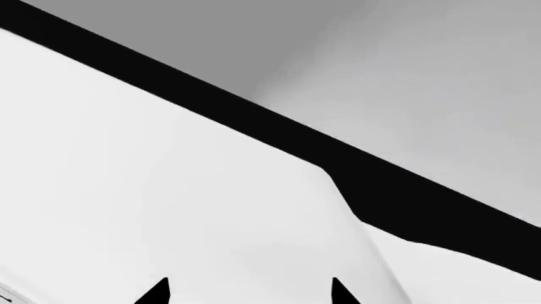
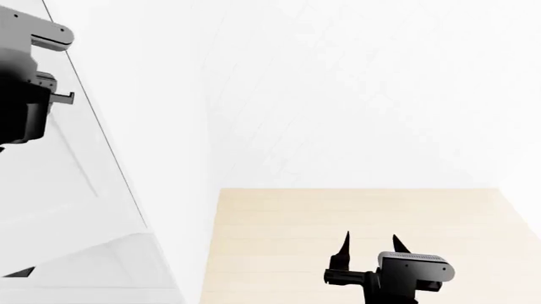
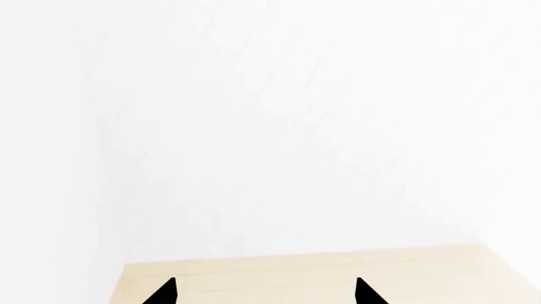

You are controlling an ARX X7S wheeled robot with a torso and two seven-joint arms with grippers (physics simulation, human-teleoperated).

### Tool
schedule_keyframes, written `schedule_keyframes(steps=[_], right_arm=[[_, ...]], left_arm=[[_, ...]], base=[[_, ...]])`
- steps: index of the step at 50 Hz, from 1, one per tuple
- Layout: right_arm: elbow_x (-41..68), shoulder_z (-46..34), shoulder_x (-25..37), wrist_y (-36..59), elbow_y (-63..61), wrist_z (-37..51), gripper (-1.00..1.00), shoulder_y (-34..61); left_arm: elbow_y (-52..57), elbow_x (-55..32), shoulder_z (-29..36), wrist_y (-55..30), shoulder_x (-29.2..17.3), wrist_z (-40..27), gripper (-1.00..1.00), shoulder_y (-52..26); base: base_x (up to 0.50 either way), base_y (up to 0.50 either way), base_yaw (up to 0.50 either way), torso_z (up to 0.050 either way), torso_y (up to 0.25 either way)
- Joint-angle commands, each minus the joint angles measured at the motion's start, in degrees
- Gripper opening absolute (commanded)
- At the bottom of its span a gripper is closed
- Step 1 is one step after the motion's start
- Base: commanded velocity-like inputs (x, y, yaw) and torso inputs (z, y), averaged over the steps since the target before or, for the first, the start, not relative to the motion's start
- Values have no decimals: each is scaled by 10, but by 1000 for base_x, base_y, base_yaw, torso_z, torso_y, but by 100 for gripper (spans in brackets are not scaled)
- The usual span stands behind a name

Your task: Close the side bottom right group 3 doors

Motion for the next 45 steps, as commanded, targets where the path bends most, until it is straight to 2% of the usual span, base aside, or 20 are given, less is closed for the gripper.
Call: schedule_keyframes(steps=[1,10,25,45], right_arm=[[-1,1,0,1,-4,1,100,-1],[-1,1,0,-1,0,-1,100,0],[-1,2,-1,-1,2,0,100,1],[-1,2,-3,-1,8,0,100,2]], left_arm=[[-39,-30,-2,326,56,100,100,-38],[-82,-19,2,342,74,115,100,-45],[-261,18,11,419,134,159,100,-58],[-317,29,18,447,175,189,100,-72]], base=[[0,0,0,0,0],[0,0,0,0,0],[0,0,0,0,0],[0,0,0,0,0]])
